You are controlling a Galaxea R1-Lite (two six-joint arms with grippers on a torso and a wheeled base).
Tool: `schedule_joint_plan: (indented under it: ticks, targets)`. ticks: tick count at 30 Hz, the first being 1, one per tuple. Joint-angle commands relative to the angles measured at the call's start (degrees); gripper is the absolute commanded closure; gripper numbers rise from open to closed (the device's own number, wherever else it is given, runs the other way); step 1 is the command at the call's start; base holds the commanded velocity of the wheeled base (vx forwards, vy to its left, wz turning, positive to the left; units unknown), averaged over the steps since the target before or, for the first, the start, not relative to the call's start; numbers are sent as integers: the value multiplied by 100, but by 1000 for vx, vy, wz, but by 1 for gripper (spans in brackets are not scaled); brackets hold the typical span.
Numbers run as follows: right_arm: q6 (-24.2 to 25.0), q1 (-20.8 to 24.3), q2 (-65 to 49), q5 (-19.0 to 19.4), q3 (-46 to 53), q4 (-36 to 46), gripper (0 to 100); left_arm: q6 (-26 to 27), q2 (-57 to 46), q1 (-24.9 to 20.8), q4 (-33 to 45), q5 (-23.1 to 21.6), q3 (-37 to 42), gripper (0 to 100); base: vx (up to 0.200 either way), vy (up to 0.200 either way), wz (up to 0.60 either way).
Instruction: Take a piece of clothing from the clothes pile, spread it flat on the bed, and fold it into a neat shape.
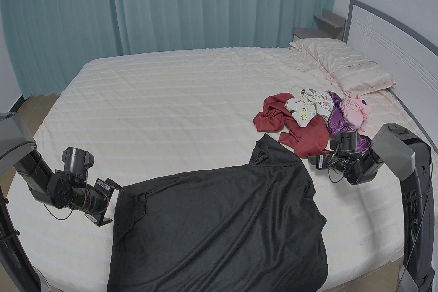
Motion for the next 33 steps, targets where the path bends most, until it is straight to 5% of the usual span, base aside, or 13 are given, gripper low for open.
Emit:
schedule_joint_plan:
  ticks: [1, 8, 20, 29, 33]
  targets:
    - [83, -205, -36, 34, -19, -29, 0, -1, 8, -2, -1, -1, 1, 0, 0, 0, 0]
    - [1261, -29, -431, 631, 289, 147, 0, -1, 0, -2, -1, -1, 1, 0, 0, 0, 0]
    - [1208, 120, -668, 1800, 1343, 112, 0, -1, 0, 7, -1, -1, 1, 0, 0, 0, 0]
    - [1322, 24, -1046, 1958, 1879, 68, 0, 25, -44, -125, -71, -45, 212, 0, 0, 0, 0]
    - [1437, -12, -1916, 2477, 3048, 59, 0, 16, -203, -239, -370, -63, 520, 0, 0, 0, 0]
